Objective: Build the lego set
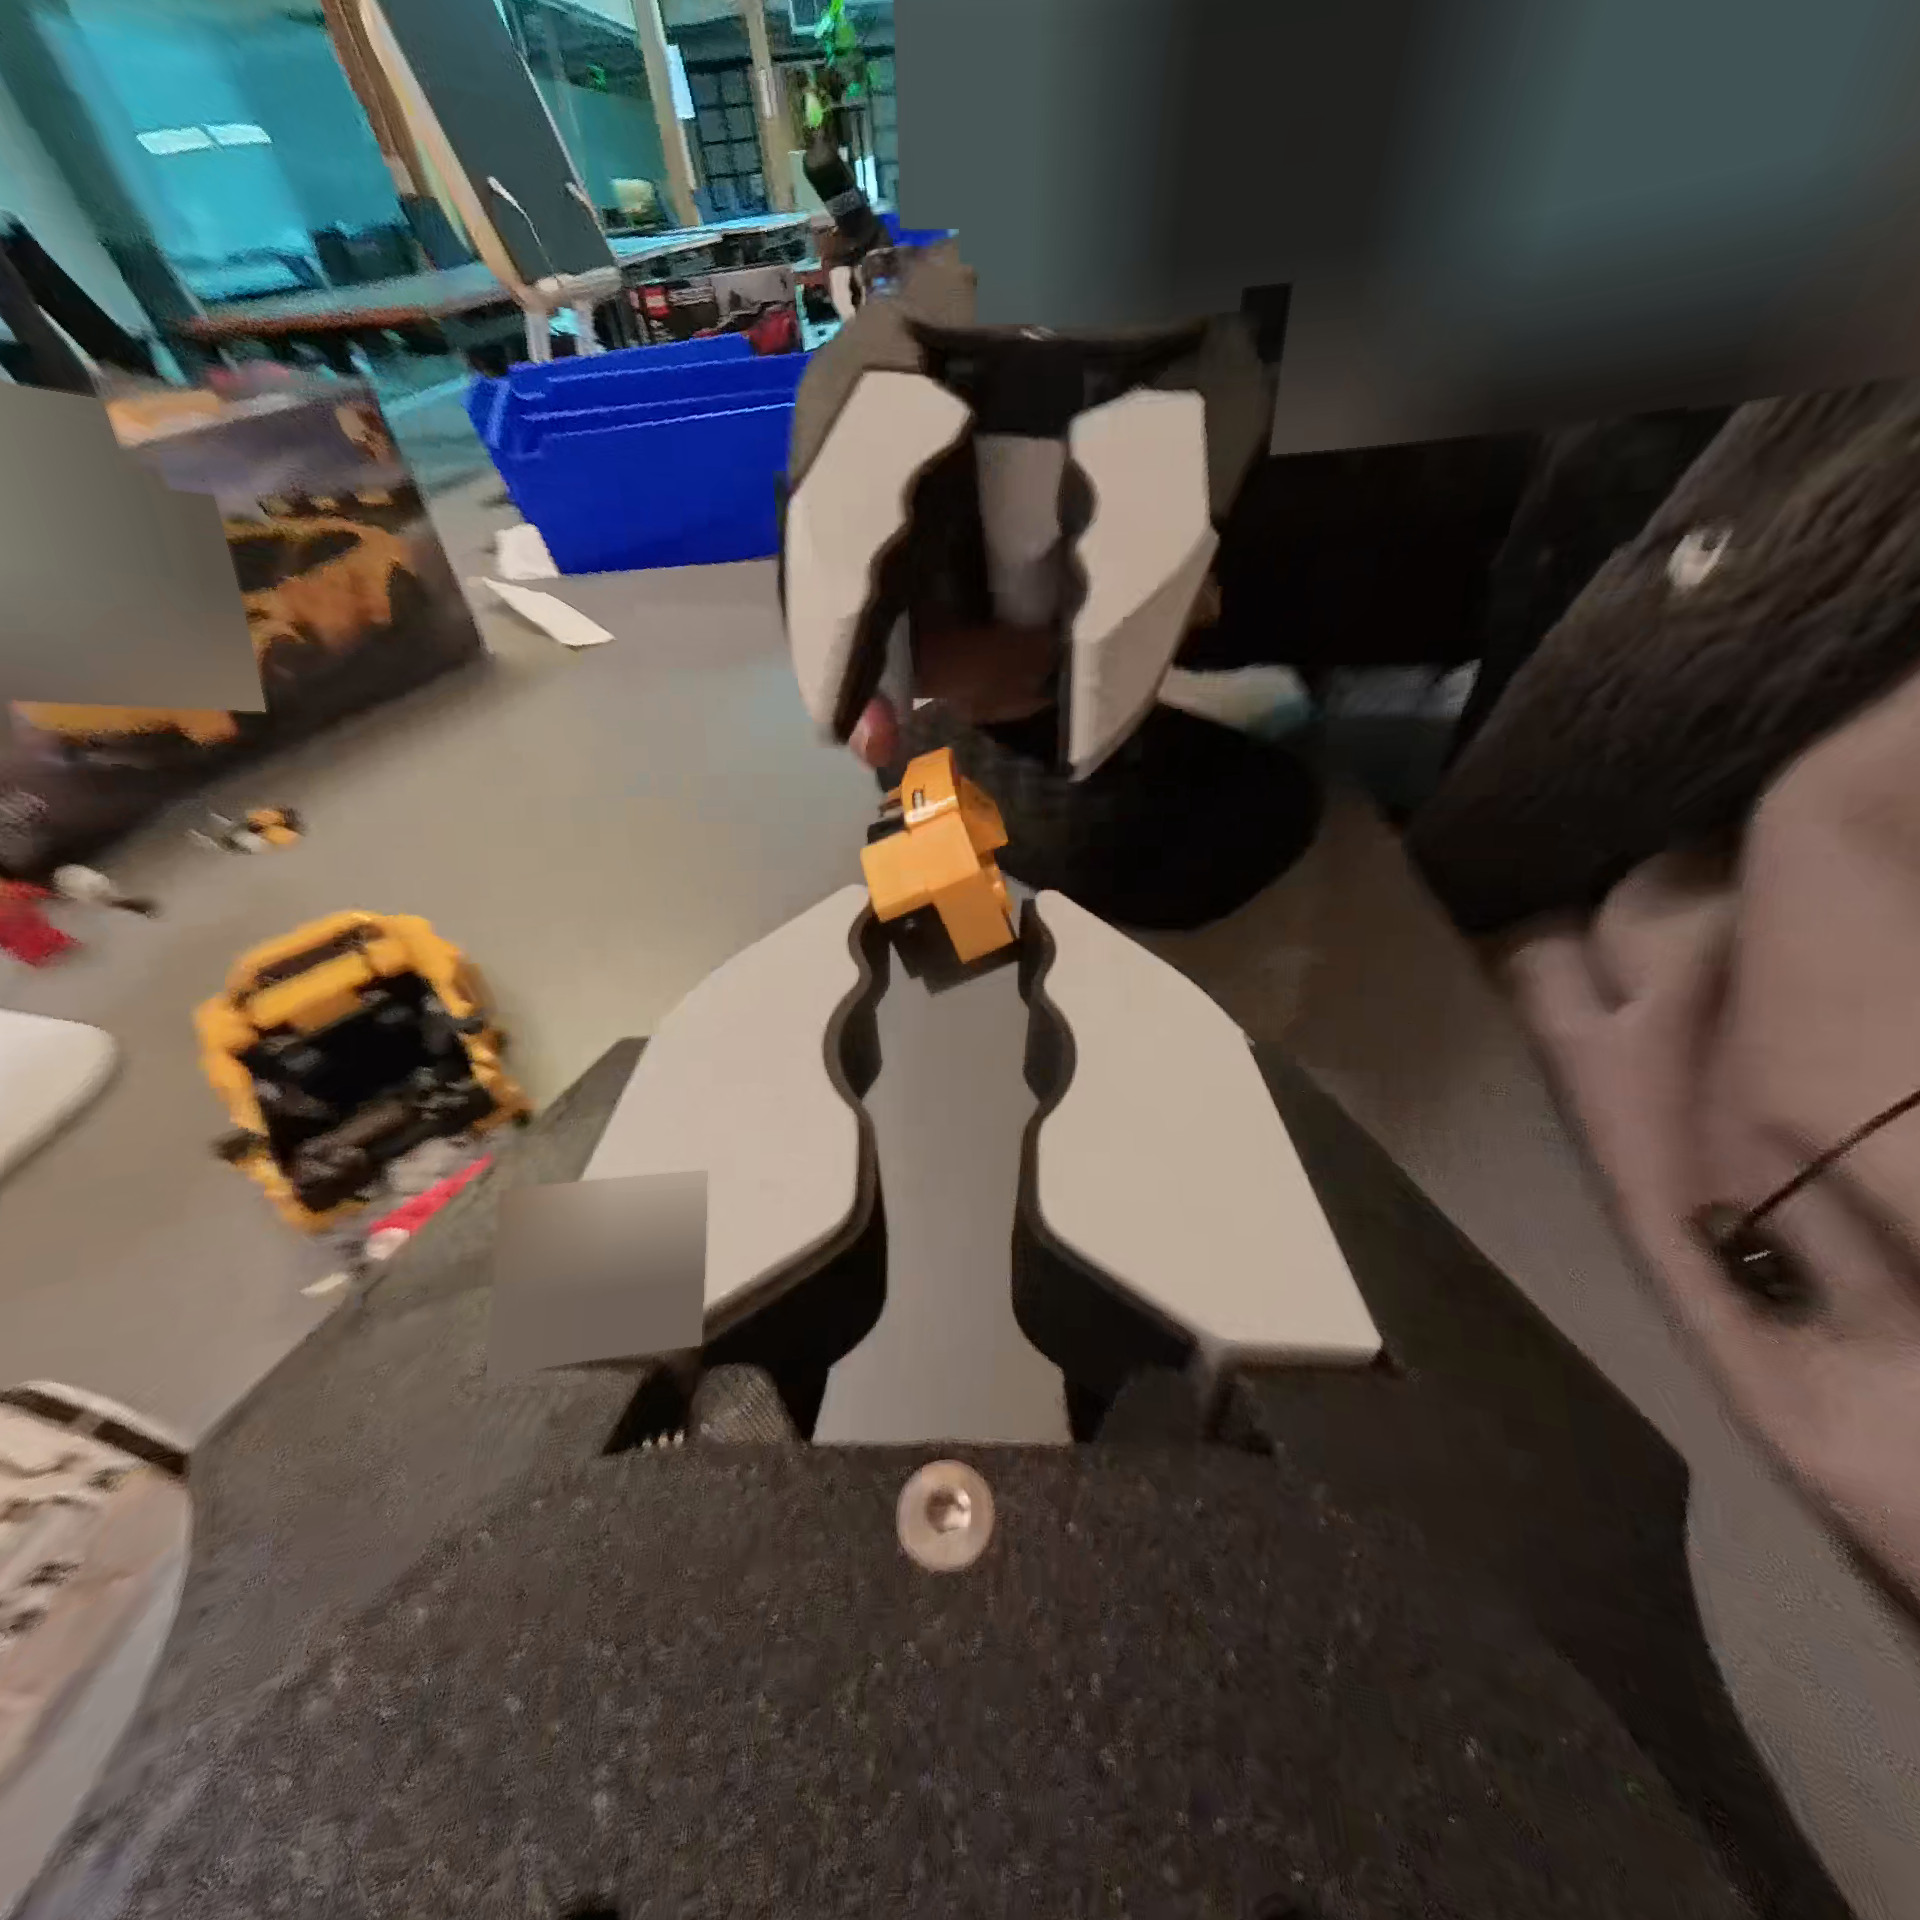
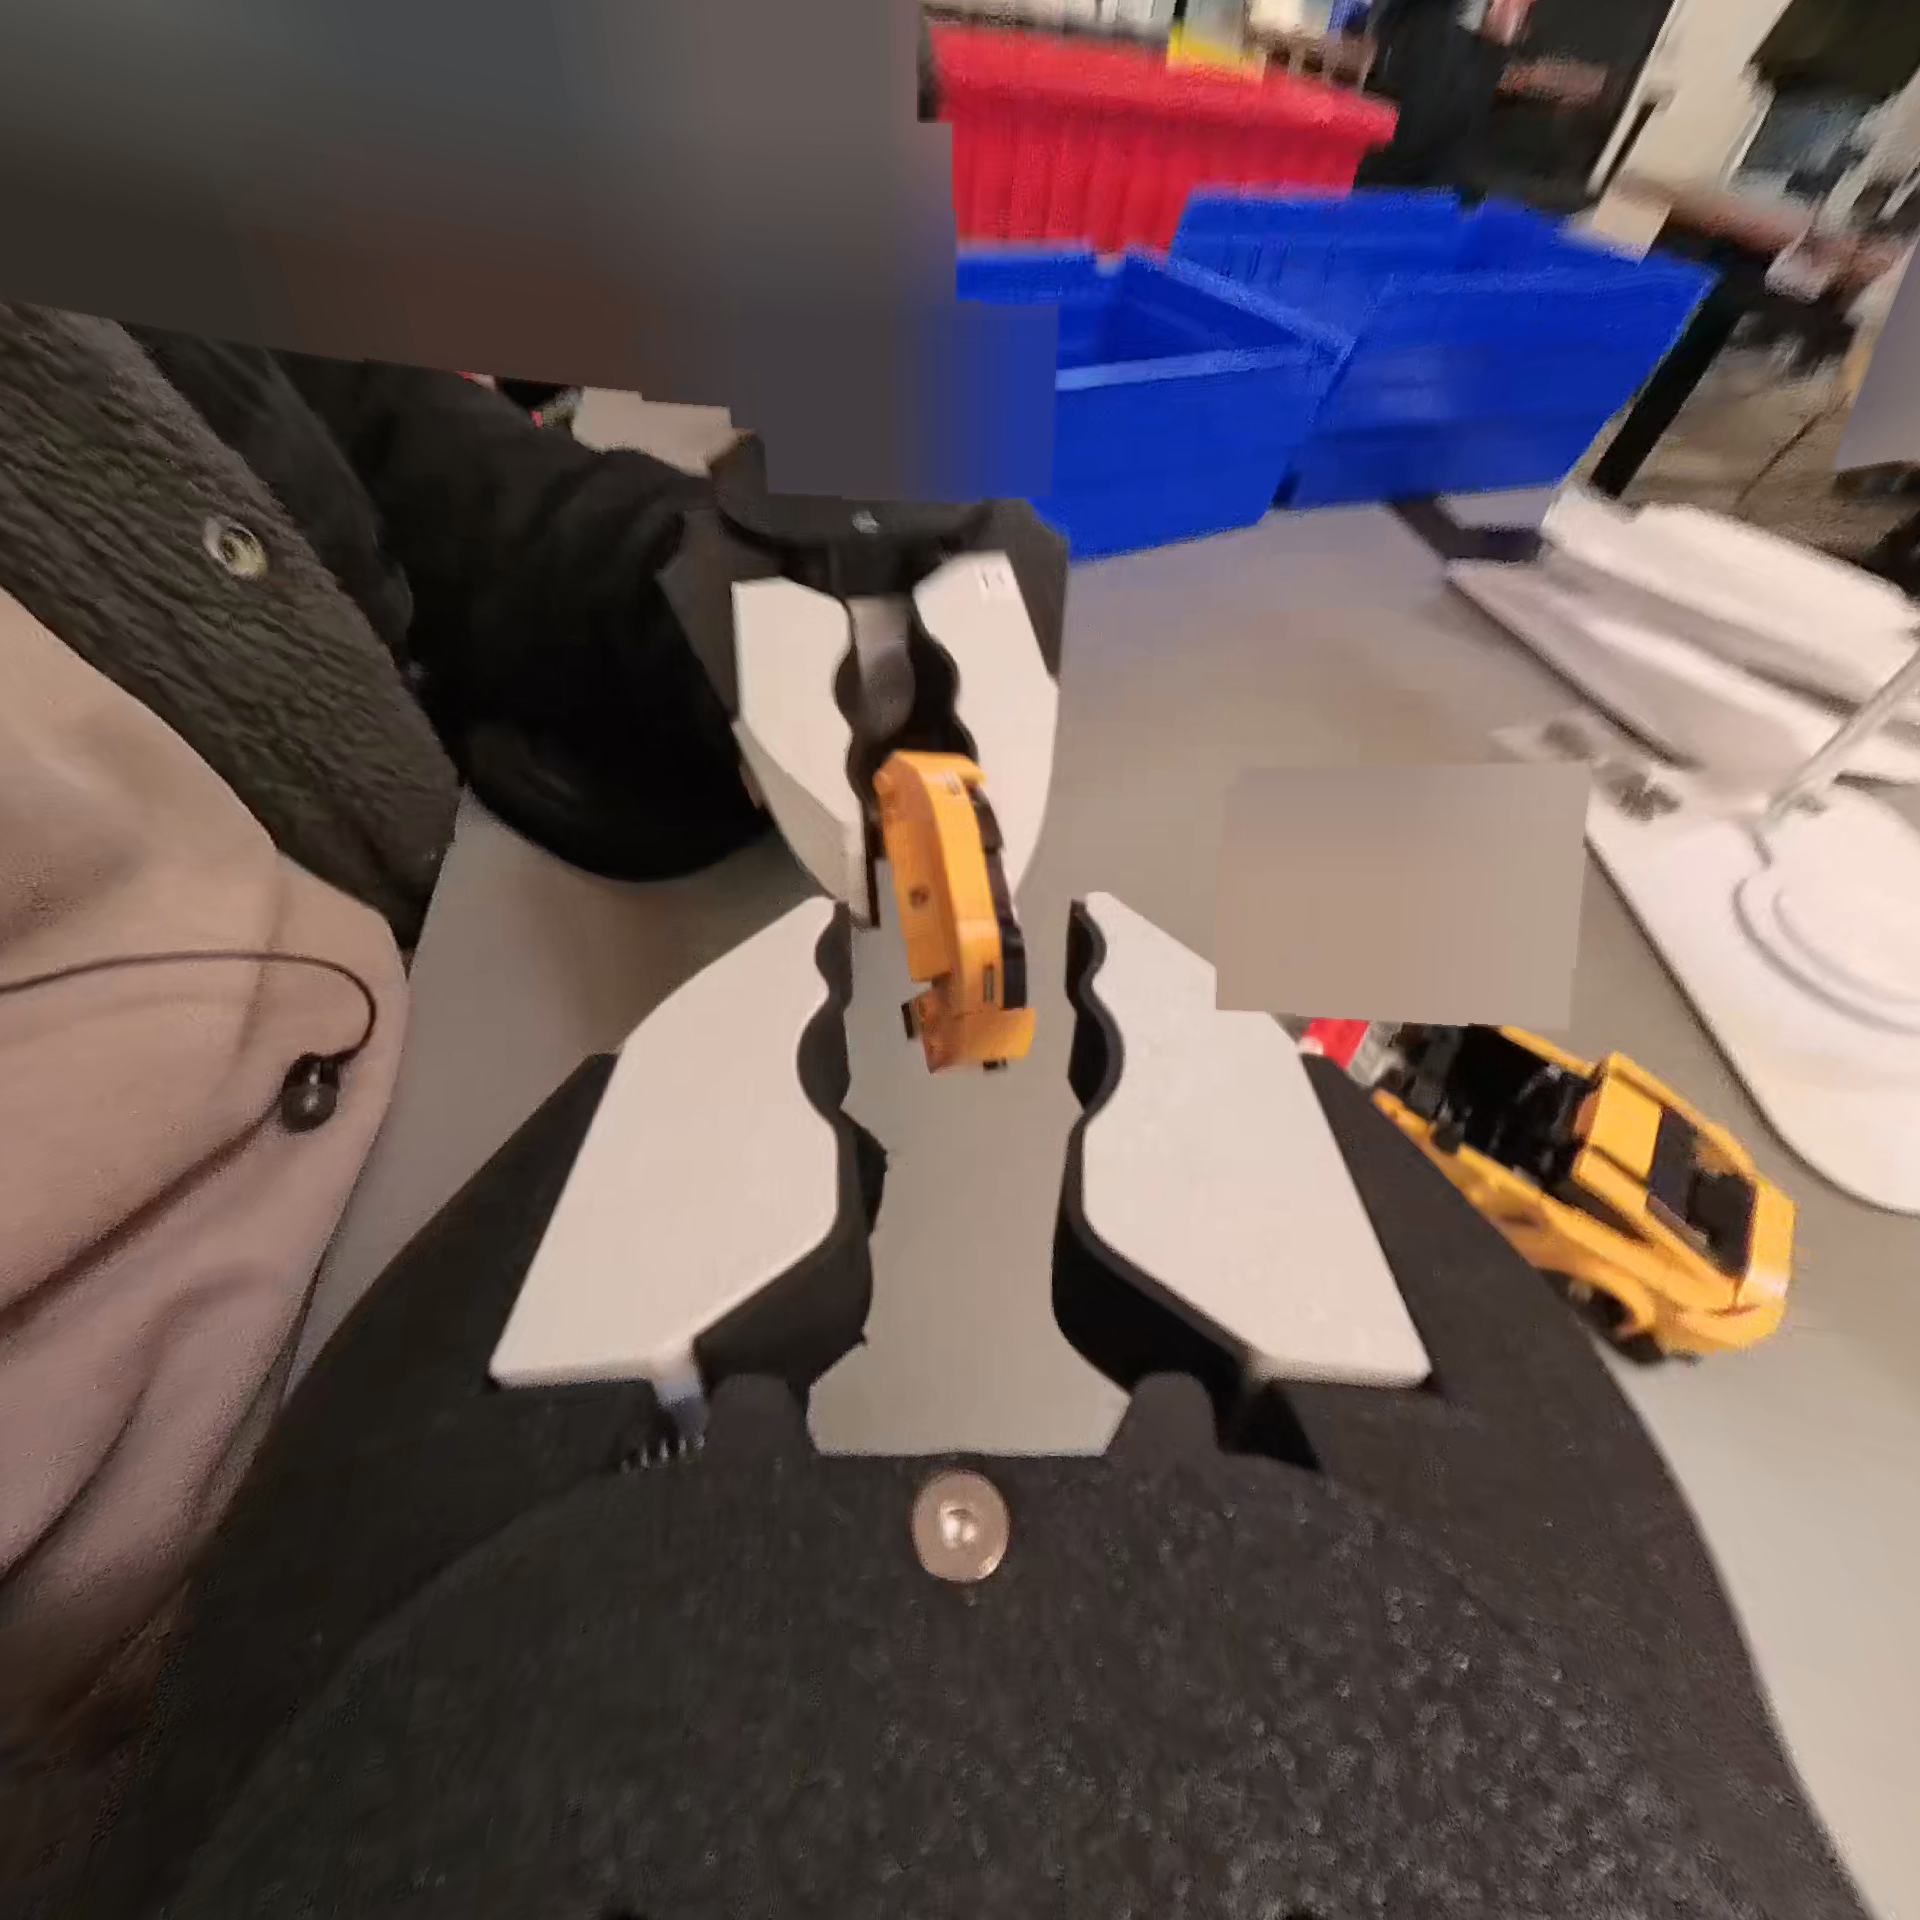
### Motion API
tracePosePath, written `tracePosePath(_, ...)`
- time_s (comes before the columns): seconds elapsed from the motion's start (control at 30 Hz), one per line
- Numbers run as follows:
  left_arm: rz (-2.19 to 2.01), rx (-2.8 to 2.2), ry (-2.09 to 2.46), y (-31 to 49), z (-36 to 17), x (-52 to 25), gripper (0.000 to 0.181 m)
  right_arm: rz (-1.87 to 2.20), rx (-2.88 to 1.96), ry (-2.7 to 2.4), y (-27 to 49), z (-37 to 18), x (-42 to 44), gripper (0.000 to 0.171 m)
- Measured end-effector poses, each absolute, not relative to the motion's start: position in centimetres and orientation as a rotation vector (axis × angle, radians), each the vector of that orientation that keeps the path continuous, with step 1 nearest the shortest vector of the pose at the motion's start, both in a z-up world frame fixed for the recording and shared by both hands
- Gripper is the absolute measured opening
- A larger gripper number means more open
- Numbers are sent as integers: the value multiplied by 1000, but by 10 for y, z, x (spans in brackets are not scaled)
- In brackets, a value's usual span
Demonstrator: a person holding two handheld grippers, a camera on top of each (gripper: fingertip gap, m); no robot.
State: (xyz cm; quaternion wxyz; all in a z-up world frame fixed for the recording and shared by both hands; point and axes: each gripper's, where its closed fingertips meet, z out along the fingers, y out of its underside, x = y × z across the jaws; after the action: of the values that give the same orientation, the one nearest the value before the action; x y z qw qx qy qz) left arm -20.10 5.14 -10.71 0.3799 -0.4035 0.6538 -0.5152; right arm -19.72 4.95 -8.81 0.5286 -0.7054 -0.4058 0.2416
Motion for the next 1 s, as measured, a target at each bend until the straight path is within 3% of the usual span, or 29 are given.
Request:
tracePosePath(0.23, -1002, -844, 1740, 49, -114, -200, 24, 486, -1789, -1101, 54, -120, -196, 42)
tracePosePath(0.33, -978, -831, 1747, 50, -115, -200, 24, 453, -1774, -1194, 55, -124, -202, 28)
tracePosePath(0.63, -1235, -1042, 1767, 50, -125, -199, 28, 367, -1804, -1438, 57, -148, -183, 26)
tracePosePath(1.0, -1200, -1209, 1719, 78, -140, -195, 26, 208, -1986, -1648, 96, -201, -150, 24)
